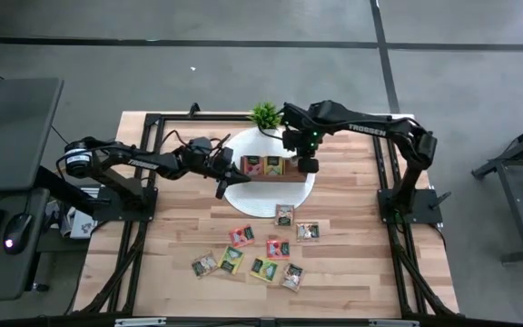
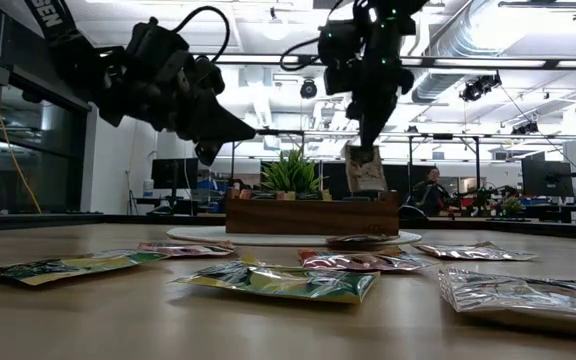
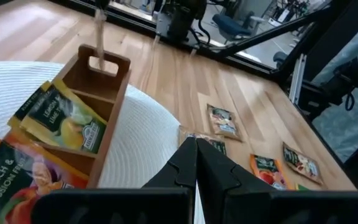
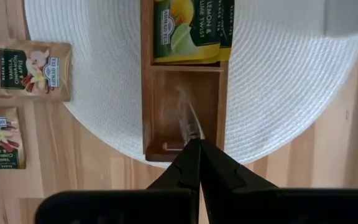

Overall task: Pick & Place Tea
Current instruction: Put the brown tea bag into the right section of the wooden organizer

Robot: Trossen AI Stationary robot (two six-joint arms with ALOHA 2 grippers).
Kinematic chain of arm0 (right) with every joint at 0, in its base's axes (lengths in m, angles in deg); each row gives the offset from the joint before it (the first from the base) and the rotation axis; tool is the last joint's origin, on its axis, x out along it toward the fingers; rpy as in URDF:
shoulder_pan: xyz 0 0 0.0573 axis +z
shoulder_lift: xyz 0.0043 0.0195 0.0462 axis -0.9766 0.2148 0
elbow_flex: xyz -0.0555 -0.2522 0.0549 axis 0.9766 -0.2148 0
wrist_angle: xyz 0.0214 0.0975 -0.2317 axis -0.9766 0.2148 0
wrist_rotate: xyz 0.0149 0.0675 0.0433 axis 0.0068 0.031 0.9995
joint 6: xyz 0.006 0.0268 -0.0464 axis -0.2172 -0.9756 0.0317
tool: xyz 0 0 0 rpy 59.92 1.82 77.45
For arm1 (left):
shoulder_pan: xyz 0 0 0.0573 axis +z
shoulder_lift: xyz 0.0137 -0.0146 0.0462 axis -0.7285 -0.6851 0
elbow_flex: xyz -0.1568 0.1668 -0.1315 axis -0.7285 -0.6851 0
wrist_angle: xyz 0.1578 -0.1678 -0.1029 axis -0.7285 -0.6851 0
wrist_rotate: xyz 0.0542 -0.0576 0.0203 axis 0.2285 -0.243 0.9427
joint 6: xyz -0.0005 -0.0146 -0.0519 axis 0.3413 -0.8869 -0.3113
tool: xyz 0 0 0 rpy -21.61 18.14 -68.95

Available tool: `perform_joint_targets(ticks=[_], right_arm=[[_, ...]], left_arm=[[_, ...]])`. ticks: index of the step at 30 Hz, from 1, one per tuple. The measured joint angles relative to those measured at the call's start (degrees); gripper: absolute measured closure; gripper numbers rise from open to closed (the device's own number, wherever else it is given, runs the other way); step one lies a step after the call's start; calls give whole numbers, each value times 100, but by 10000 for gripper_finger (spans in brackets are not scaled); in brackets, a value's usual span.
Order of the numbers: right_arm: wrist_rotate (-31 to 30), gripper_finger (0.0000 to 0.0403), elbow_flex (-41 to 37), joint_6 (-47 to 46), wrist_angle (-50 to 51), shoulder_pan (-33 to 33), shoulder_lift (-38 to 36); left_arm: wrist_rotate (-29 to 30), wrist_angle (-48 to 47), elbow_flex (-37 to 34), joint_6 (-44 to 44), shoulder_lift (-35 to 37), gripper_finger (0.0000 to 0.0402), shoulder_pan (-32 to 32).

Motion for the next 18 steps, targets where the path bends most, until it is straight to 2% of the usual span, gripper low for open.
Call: perform_joint_targets(ticks=[7,15,18], right_arm=[[21,403,-491,-207,-412,8,-2],[-62,403,-535,-299,-540,7,-2],[-306,403,-535,-321,-579,7,-2]], left_arm=[[2,-17,0,0,0,401,0],[28,-24,0,0,0,401,0],[31,-24,0,0,0,401,0]])
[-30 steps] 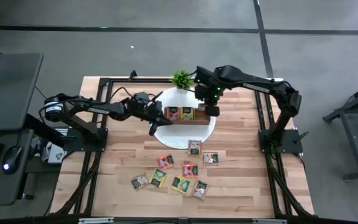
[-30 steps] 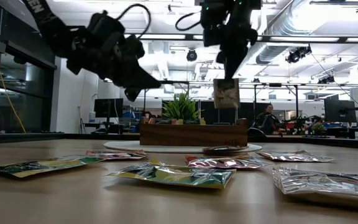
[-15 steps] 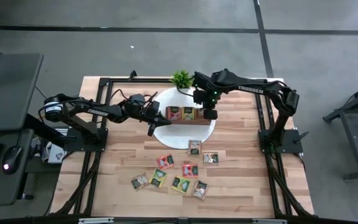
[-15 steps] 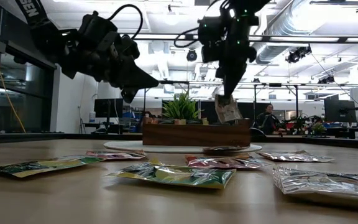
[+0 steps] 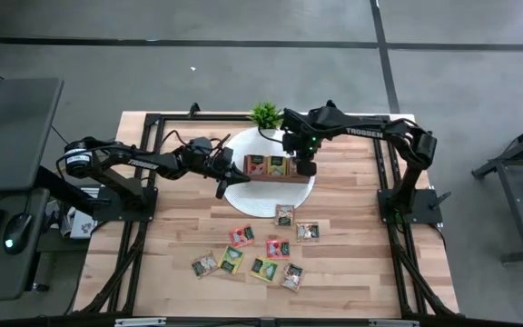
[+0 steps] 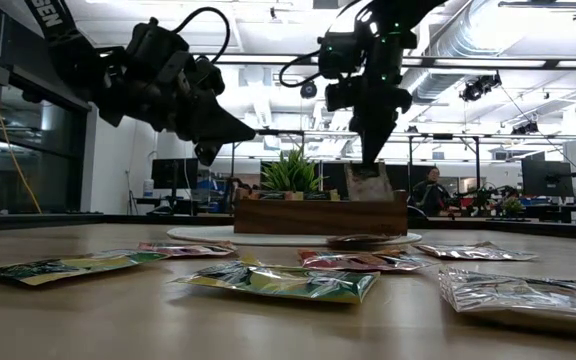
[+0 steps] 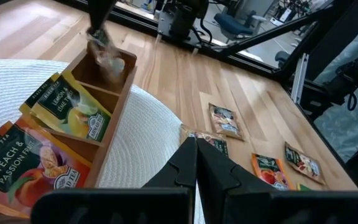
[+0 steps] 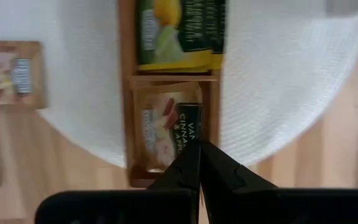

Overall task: Pick & Place Tea
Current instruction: Put the brown tea bag into the right section of the wooden organizer

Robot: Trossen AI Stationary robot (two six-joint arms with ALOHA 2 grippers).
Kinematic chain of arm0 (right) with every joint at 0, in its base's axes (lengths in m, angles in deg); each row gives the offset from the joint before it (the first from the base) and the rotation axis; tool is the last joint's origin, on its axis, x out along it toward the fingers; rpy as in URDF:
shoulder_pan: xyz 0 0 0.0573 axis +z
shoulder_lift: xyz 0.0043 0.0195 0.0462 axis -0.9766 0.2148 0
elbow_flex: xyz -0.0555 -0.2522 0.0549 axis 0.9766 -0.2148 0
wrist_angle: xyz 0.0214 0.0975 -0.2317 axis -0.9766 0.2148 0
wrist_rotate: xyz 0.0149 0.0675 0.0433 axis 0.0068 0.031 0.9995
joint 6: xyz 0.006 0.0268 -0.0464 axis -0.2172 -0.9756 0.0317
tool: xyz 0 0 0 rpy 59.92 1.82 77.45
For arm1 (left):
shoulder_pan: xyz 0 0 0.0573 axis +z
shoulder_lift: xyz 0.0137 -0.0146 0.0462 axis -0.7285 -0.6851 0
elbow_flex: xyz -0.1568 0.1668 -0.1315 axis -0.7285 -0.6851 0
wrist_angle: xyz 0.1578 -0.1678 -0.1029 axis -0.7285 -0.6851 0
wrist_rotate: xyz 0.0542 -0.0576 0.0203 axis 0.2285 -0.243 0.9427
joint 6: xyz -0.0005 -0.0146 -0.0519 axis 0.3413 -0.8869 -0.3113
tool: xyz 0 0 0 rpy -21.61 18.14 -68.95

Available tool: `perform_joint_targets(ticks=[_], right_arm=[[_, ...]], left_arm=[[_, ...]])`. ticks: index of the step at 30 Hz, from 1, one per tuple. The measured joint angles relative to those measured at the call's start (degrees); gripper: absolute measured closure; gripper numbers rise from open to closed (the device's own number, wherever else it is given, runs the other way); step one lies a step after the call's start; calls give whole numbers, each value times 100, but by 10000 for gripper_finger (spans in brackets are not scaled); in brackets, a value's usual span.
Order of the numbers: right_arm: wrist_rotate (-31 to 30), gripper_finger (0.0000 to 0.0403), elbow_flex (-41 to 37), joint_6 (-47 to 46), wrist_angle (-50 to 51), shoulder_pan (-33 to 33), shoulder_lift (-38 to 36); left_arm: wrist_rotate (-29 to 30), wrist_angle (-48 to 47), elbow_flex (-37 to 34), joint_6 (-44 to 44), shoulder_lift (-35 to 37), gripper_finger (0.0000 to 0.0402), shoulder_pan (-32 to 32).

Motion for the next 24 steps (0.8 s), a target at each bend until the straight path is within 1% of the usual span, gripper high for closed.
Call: perform_joint_targets(ticks=[3,12,16,24], right_arm=[[-244,403,0,-26,-41,-10,0],[-155,403,0,-93,-38,-15,0],[37,403,0,-155,-13,-11,0],[54,402,2,-302,68,0,0]], left_arm=[[2,-2,0,0,0,401,0],[4,-2,0,0,0,401,0],[4,-2,0,0,0,401,0],[-67,-2,0,-1,0,401,0]])
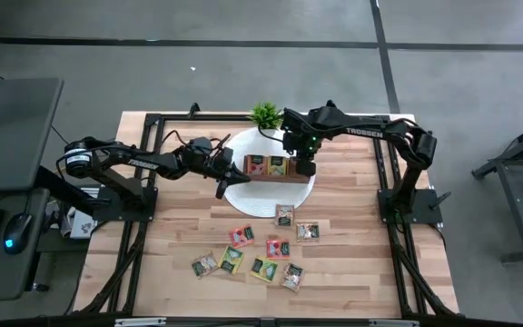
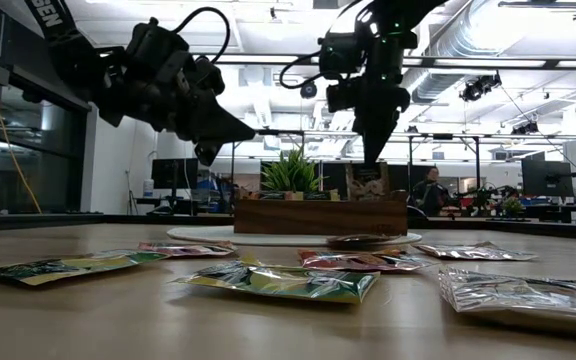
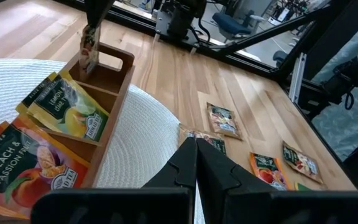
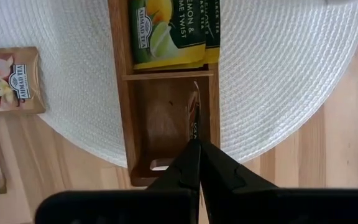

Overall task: Pick & Place Tea
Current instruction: Put the brown tea bag into the right section of the wooden organizer

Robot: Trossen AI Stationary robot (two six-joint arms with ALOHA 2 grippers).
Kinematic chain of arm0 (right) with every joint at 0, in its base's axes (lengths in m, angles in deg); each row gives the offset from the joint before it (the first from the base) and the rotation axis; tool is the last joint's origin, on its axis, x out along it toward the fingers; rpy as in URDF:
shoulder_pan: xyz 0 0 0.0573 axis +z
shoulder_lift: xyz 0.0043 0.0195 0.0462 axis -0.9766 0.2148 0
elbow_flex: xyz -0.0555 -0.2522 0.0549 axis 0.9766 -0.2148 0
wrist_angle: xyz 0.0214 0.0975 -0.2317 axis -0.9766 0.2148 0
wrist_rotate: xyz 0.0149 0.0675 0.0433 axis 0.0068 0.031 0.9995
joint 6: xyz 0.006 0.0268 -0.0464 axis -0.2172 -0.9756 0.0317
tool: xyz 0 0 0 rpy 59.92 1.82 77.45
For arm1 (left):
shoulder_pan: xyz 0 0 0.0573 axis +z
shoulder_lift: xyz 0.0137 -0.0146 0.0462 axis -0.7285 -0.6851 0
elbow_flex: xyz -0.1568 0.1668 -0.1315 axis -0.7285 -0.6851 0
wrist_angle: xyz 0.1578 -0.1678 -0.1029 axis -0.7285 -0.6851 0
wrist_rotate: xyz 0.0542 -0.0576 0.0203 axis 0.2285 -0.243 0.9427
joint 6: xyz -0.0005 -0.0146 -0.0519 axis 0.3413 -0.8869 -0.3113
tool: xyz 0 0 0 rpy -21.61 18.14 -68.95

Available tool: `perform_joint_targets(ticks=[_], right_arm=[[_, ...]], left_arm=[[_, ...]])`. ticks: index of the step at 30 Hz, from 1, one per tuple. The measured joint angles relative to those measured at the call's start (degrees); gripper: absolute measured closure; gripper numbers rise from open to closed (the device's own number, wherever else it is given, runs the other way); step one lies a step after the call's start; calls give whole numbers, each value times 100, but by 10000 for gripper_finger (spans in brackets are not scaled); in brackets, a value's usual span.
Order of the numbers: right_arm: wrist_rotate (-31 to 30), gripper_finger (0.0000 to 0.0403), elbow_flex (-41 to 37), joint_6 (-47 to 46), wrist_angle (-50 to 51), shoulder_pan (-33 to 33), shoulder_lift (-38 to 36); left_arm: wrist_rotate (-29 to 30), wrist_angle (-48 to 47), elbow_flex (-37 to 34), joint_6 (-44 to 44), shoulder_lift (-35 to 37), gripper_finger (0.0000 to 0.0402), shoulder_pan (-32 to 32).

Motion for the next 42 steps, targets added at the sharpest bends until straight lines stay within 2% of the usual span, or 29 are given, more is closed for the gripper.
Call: perform_joint_targets(ticks=[15,23,26,31,37,42], right_arm=[[198,399,0,-85,3,0,-2],[137,326,2,-93,2,0,-2],[-59,299,2,-97,2,0,-2],[-195,277,2,-352,36,37,-212],[-291,274,9,-1030,162,470,-702],[-762,274,9,-1571,137,1159,-939]], left_arm=[[-121,-2,0,1,0,401,0],[-174,-9,0,3,0,401,0],[-192,-9,0,1,0,401,0],[-351,-9,0,1,0,401,-18],[-186,-70,221,98,-46,402,-441],[347,-572,807,632,-359,402,-942]])
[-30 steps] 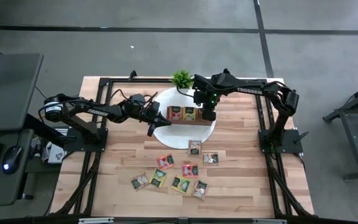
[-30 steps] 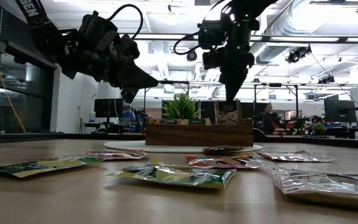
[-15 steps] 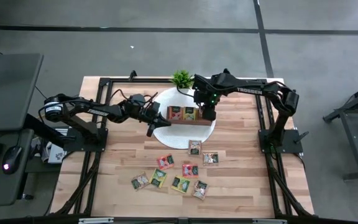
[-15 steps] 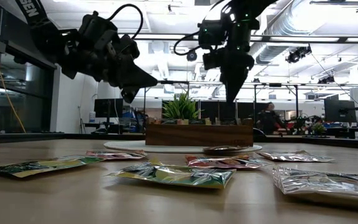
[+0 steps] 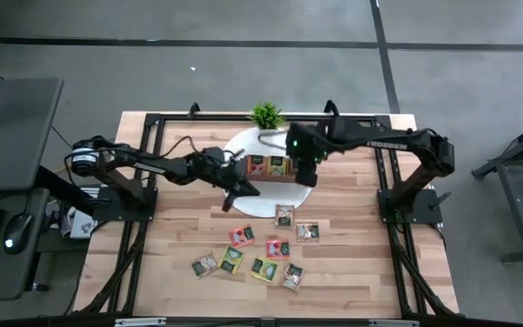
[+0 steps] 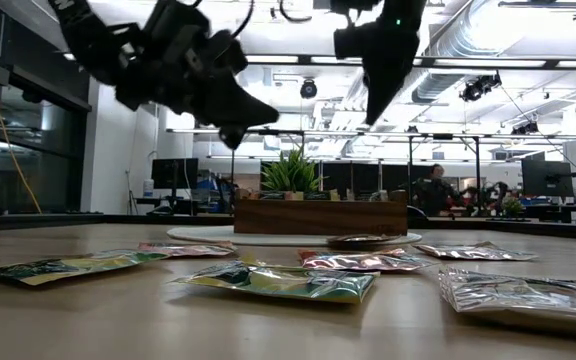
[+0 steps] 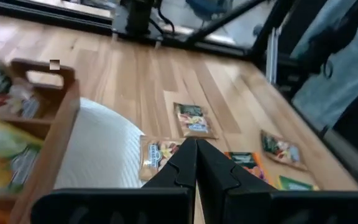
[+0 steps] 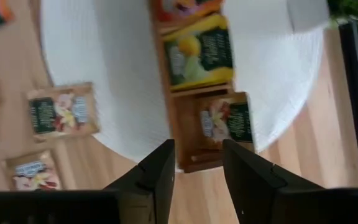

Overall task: Pick & Place Tea
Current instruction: Put the brown tea bag into the right section of the wooden organizer

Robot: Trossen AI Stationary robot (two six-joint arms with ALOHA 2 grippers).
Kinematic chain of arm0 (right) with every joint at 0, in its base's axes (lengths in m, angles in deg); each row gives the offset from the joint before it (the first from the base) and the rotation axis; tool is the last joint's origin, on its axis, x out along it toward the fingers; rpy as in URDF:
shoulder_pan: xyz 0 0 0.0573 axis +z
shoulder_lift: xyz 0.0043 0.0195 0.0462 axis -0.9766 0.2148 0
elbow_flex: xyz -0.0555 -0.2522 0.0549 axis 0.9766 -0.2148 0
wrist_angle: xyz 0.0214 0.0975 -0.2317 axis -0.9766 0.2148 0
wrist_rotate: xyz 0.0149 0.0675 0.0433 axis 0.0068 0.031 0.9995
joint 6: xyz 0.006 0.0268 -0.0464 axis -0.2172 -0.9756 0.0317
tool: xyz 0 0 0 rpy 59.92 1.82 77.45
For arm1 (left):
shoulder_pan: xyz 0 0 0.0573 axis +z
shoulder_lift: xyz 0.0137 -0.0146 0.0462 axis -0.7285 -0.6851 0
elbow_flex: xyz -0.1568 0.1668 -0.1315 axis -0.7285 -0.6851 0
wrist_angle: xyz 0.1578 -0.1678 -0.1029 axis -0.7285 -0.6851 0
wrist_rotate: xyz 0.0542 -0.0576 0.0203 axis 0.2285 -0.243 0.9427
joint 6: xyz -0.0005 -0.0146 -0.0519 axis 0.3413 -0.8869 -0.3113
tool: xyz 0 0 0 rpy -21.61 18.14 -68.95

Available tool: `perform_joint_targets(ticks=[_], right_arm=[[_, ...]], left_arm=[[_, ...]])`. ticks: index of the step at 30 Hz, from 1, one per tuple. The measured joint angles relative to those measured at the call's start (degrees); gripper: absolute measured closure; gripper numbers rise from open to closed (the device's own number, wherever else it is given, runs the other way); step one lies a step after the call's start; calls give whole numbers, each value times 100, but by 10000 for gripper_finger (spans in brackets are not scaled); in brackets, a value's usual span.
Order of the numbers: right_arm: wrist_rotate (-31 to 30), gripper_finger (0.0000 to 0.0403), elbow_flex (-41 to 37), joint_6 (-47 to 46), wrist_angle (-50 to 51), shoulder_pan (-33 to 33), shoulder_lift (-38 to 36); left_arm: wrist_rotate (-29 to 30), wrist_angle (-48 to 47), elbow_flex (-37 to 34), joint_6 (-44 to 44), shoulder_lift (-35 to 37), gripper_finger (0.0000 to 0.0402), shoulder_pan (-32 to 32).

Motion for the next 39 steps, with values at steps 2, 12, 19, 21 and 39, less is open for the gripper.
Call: perform_joint_targets(ticks=[2,12,19,21,39], right_arm=[[-243,274,0,-209,-4,324,-3],[-1010,274,-715,-1986,-148,1791,5],[-1149,274,-1479,-3702,-542,2725,8],[-1150,274,-1593,-4002,-797,2930,8],[-1718,274,-1670,-4669,-1467,3505,8]], left_arm=[[33,-278,267,220,-167,402,-132],[-255,-796,1179,478,-1251,402,-335],[364,-889,1522,434,-1818,401,-364],[492,-881,1657,470,-1932,402,-371],[1009,-1316,2512,690,-2902,402,-658]])
